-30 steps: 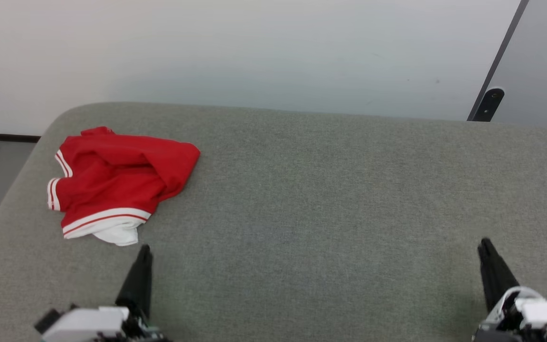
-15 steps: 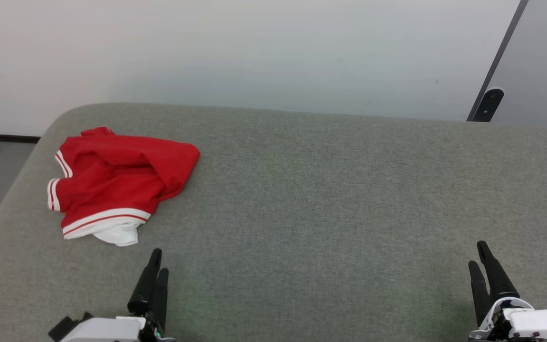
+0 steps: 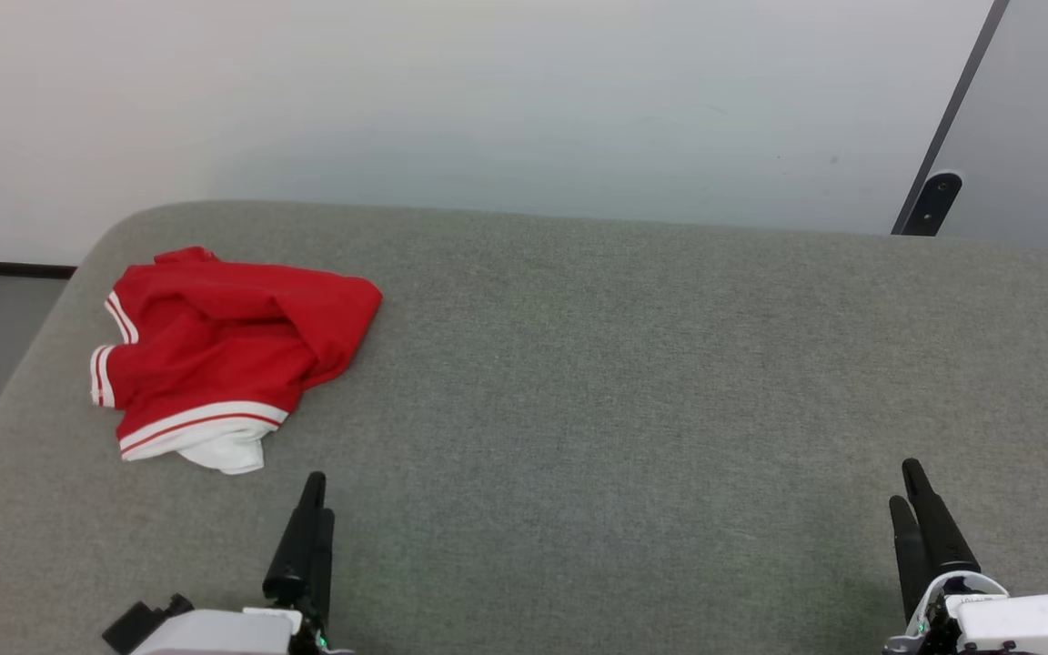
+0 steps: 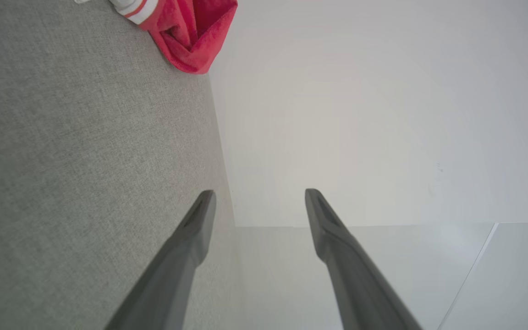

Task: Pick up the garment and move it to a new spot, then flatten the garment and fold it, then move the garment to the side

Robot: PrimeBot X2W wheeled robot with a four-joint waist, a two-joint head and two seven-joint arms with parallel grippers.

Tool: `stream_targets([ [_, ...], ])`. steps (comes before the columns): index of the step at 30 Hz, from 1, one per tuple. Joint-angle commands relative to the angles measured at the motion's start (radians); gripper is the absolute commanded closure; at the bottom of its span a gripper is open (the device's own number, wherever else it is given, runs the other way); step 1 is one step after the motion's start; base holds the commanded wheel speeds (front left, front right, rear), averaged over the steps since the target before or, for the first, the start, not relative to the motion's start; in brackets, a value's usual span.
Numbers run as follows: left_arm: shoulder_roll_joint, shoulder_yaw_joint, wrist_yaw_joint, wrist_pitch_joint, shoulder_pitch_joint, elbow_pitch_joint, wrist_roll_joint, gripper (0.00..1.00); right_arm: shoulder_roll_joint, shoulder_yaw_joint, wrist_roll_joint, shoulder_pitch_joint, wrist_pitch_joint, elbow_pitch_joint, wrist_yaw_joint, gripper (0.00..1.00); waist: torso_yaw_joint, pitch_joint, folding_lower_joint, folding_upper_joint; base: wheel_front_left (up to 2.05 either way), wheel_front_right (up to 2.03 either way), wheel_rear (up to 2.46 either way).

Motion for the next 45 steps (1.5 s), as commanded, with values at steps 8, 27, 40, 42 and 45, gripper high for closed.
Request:
stream_targets([
  [8,0.007,-0.026,0.003,-0.032,-0.001,-0.044,0.047,0.0,-0.003,0.032,-0.058,0.001,-0.033,-0.034,0.001,0.0,-0.004,-0.003,0.0,-0.0001,0.0,0.0,0.0],
  [27,0.048,-0.069,0.057,-0.096,0.016,-0.072,0.633,0.0,-0.004,0.021,-0.622,0.009,-0.097,-0.041,0.0,0.0,-0.018,-0.014,0.0,-0.0001,0.0,0.0,0.0],
  [40,0.092,-0.093,0.065,-0.133,0.059,-0.134,0.971,0.0,-0.005,-0.031,-1.096,0.04,-0.134,-0.047,0.0,0.0,-0.024,-0.029,0.0,-0.0001,0.0,0.0,0.0],
  [42,0.092,-0.091,0.056,-0.139,0.067,-0.151,0.992,0.0,-0.005,-0.035,-1.125,0.046,-0.139,-0.045,0.0,0.0,-0.025,-0.032,0.0,-0.0001,0.0,0.0,0.0],
  [45,0.096,-0.081,0.046,-0.146,0.08,-0.171,1.026,0.0,-0.005,-0.04,-1.155,0.05,-0.147,-0.041,0.0,0.0,-0.028,-0.035,0.0,-0.0001,0.0,0.0,0.0],
])
